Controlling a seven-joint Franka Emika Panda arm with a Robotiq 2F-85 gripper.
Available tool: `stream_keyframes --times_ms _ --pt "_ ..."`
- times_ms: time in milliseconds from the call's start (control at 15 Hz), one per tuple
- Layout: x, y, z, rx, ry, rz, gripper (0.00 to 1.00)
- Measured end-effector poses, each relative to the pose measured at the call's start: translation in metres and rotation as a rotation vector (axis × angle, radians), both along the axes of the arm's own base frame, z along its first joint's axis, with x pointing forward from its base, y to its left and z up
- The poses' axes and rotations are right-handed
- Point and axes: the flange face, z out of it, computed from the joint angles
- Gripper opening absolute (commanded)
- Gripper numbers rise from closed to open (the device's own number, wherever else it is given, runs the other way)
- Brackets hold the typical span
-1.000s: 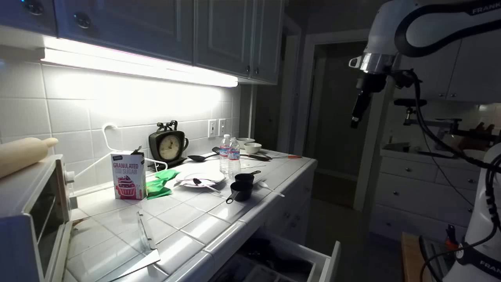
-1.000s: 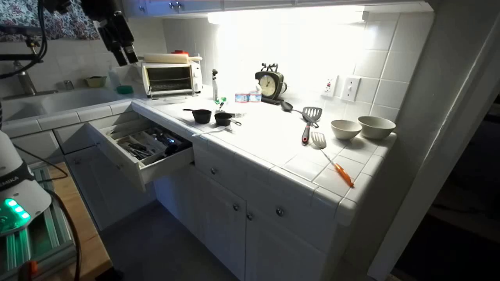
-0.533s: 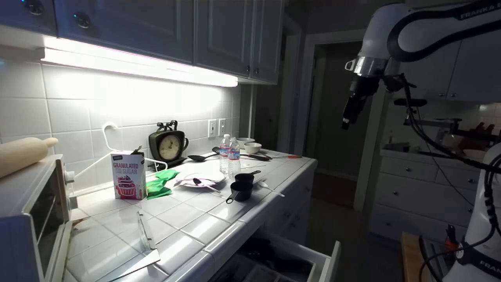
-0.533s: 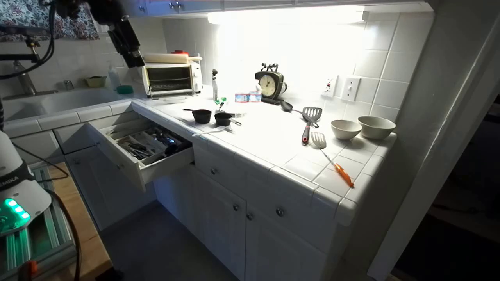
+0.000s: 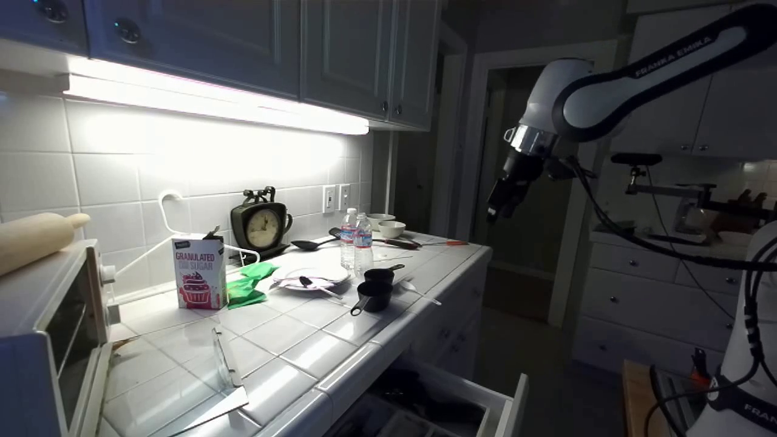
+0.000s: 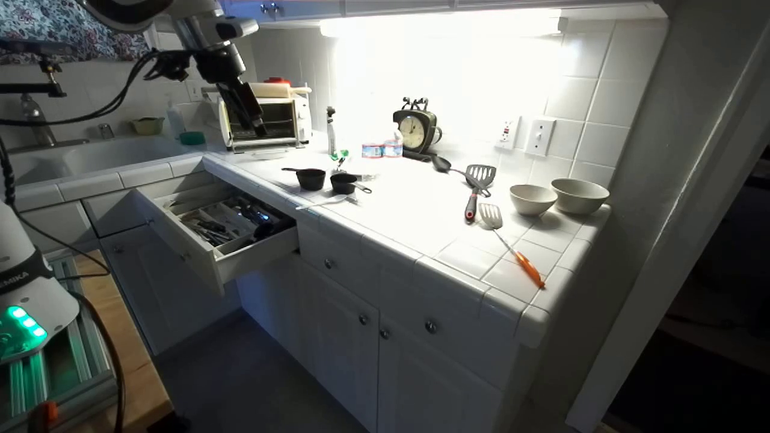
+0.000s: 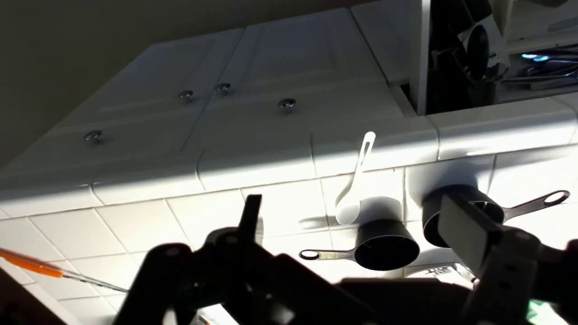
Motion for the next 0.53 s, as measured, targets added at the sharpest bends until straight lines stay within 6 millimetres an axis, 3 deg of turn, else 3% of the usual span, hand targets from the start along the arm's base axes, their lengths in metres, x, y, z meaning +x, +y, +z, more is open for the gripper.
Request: stream_keyframes --times_ms 533 --pt "0.025 0.002 -0.051 0.028 0.034 0.040 1.00"
